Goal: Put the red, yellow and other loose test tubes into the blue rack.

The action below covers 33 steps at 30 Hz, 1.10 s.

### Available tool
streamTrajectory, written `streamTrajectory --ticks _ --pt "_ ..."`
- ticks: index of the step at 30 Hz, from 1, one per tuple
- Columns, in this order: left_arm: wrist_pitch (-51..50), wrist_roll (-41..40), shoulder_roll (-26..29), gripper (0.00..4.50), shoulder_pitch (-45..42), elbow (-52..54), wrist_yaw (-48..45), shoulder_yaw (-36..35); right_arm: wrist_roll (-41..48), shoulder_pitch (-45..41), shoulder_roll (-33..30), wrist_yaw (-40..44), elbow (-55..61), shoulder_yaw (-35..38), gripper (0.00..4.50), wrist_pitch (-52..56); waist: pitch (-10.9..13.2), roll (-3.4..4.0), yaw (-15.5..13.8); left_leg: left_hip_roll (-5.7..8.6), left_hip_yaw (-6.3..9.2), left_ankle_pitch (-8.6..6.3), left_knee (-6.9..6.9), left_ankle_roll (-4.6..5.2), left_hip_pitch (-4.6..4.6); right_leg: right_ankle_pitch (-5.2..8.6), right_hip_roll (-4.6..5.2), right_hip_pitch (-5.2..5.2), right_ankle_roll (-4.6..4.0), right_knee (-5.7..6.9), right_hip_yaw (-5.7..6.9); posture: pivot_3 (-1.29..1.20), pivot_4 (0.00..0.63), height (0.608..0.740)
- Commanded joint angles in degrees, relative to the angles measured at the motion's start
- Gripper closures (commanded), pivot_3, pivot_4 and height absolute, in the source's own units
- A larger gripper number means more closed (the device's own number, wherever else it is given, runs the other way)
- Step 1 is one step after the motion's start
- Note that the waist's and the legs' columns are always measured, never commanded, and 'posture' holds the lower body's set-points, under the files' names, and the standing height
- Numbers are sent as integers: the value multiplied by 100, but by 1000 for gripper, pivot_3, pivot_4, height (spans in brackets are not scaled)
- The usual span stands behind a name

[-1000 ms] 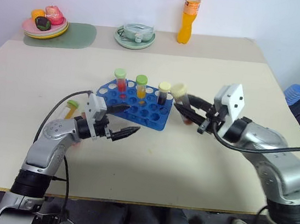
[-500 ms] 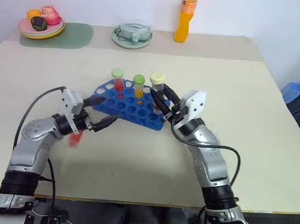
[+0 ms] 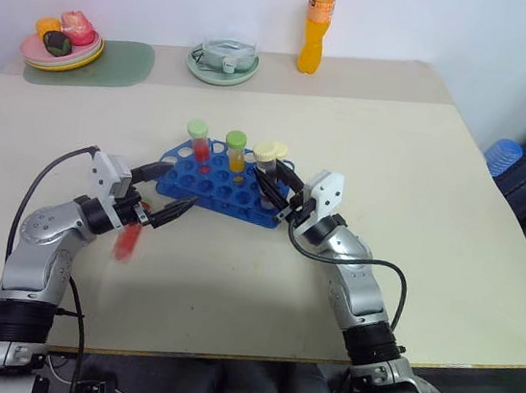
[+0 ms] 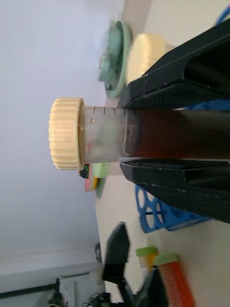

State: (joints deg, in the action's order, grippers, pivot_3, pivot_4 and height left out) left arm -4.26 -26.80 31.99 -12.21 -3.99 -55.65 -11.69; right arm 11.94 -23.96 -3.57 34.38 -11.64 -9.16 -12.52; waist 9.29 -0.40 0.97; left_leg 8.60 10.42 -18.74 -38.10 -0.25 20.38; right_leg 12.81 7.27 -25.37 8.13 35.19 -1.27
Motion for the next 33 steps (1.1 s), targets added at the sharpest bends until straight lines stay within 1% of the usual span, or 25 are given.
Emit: streamTrajectory --ticks 1,7,15,18,19,21,23,24,25,28,31,33 --pt "22 -122 70 0 24 244 11 -153 -55 -51 94 36 -72 -53 3665 -176 0 0 0 0 0 0 0 0 0 0 -1 0 0 0 0 0 150 740" --pt "-30 -140 79 0 151 396 42 -202 -222 -194 277 39 -656 -136 3665 -466 -1 0 5 -4 -1 1 0 -3 -3 -4 -4 1 -6 0 0 0 150 740" --pt "-93 -159 78 0 194 497 130 -216 -314 -371 367 -41 -1288 -28 3665 -868 -3 2 21 -21 -3 1 0 -16 -7 -11 -21 1 -17 0 -1 0 150 740" --pt "-131 -185 67 0 222 536 157 -238 -80 -304 349 207 -1311 35 3665 -897 -4 3 20 -27 -3 1 0 -22 -9 -14 -28 1 -23 0 -1 0 150 740" --pt "-150 -203 61 0 240 556 165 -248 -64 -282 342 230 -1293 51 2639 -952 -4 3 20 -28 -3 2 0 -22 -9 -15 -29 2 -25 0 -1 0 150 740" --pt "-182 -243 54 0 267 587 181 -258 -204 -250 276 240 -1264 24 1737 -1148 -4 3 19 -30 -3 1 0 -23 -8 -15 -30 1 -25 0 -2 0 150 740" --pt "-196 -267 47 0 270 593 204 -250 -334 -222 233 129 -1247 50 682 -1292 -3 3 18 -30 -3 1 0 -24 -7 -15 -31 0 -25 0 -2 0 150 740" --pt "-199 -273 44 0 268 592 214 -246 -357 -212 224 88 -1241 72 233 -1322 -3 3 18 -30 -3 1 0 -24 -7 -15 -31 -1 -25 0 -2 0 150 740" --pt "-203 -284 35 0 266 593 224 -243 -375 -190 190 86 -1217 81 102 -1319 -3 3 18 -30 -3 1 0 -24 -7 -15 -32 -1 -25 0 -2 0 150 740" --pt "-271 -364 -25 0 250 629 285 -247 -354 -63 -28 167 -957 132 102 -1232 -3 3 -3 -30 -3 1 0 -24 -6 -15 -32 0 -25 0 -2 0 150 740" --pt "-548 -586 -67 0 264 789 435 -314 -315 108 -294 218 -578 164 102 -1028 -4 3 -16 -30 -3 1 -2 -24 -4 -16 -32 0 -26 -1 -2 0 150 740" --pt "-860 -689 -106 0 299 1018 822 -403 -304 294 -554 260 -185 194 102 -770 -3 3 -12 -30 -2 1 -2 -24 -4 -16 -32 -1 -26 -1 -2 0 150 740"
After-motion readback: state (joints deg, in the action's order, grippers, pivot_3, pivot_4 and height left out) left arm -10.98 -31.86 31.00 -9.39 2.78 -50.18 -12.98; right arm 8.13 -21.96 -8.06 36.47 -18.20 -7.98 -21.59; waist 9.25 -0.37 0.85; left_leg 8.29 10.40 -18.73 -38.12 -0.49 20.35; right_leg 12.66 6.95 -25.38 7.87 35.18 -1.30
